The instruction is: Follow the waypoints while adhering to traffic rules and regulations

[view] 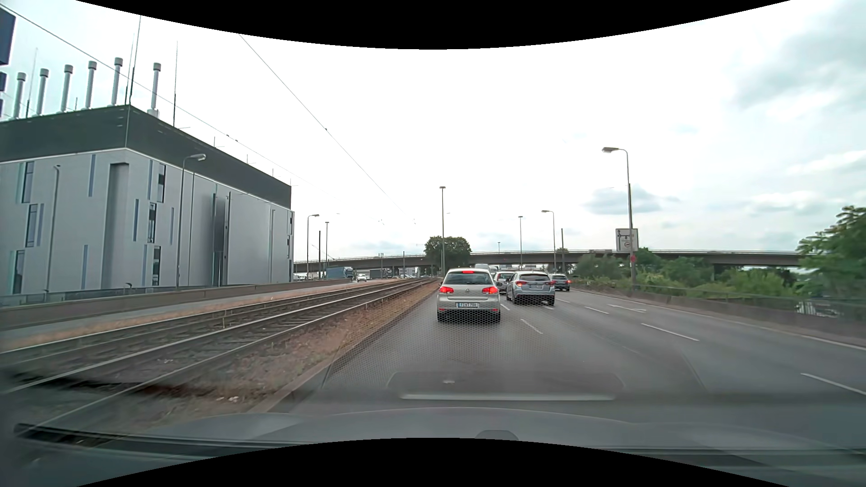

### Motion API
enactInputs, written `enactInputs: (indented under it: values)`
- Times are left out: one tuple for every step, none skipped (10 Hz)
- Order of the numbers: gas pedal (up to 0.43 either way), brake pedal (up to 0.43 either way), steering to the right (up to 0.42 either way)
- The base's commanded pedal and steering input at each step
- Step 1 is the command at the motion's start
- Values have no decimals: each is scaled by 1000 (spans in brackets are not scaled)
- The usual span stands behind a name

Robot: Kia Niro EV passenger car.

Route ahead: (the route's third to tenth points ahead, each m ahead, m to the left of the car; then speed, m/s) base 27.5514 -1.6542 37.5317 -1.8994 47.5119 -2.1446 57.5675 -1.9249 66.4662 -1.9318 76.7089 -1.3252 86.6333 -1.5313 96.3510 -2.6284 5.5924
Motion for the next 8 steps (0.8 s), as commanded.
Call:
enactInputs:
  values:
    - [0, 0, -14]
    - [0, 0, -15]
    - [0, 0, -15]
    - [0, 0, -15]
    - [0, 0, -15]
    - [0, 0, -15]
    - [0, 12, -13]
    - [0, 43, -10]
